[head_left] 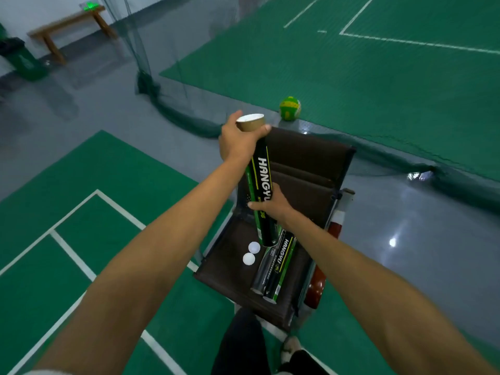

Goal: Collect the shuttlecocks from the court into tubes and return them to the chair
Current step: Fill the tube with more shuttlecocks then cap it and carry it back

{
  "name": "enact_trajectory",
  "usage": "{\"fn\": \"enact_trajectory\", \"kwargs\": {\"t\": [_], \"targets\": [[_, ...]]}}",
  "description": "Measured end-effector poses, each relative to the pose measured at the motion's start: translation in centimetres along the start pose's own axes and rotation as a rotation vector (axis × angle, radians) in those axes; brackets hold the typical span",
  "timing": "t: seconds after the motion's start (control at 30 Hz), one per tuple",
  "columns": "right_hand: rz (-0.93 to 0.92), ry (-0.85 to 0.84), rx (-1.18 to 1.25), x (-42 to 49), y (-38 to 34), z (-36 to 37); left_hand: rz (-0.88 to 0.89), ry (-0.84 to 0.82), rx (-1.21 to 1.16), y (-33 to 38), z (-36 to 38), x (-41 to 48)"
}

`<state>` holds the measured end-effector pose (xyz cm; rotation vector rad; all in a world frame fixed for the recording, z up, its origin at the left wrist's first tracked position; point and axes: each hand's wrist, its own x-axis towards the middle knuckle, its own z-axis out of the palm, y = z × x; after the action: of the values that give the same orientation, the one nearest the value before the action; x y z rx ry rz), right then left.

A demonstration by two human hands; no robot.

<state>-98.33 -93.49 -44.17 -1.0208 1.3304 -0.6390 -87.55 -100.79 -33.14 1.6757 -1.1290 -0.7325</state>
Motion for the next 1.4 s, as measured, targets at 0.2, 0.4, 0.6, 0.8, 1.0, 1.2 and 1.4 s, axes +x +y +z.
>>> {"fn": "enact_trajectory", "kwargs": {"t": [0.2, 0.4, 0.6, 0.8, 1.0, 1.2, 1.4], "targets": [[0.31, -0.089, -0.128, 0.4, 5.6, -0.2, -0.298, 0.097, -0.101, -7.3, -1.2, 5.0], [0.568, 0.067, 0.514, 4.6, 9.6, 0.2, -0.51, 0.259, -0.21, -13.7, -5.9, 11.5], [0.51, 0.316, 0.659, 13.0, 7.2, 3.7, -0.498, 0.352, -0.247, -15.6, -7.2, 15.6], [0.562, 0.379, 0.775, 15.8, 5.8, 7.2, -0.429, 0.301, -0.153, -15.8, -7.4, 19.5], [0.58, 0.417, 0.877, 17.8, 6.6, 8.1, -0.546, 0.192, -0.196, -19.5, -6.5, 22.7], [0.532, 0.551, 0.85, 20.6, 6.7, 6.8, -0.66, 0.183, -0.33, -24.2, -6.9, 23.9], [0.47, 0.608, 0.738, 22.9, 7.3, 4.4, -0.869, 0.14, -0.353, -30.1, -7.8, 20.4]]}}
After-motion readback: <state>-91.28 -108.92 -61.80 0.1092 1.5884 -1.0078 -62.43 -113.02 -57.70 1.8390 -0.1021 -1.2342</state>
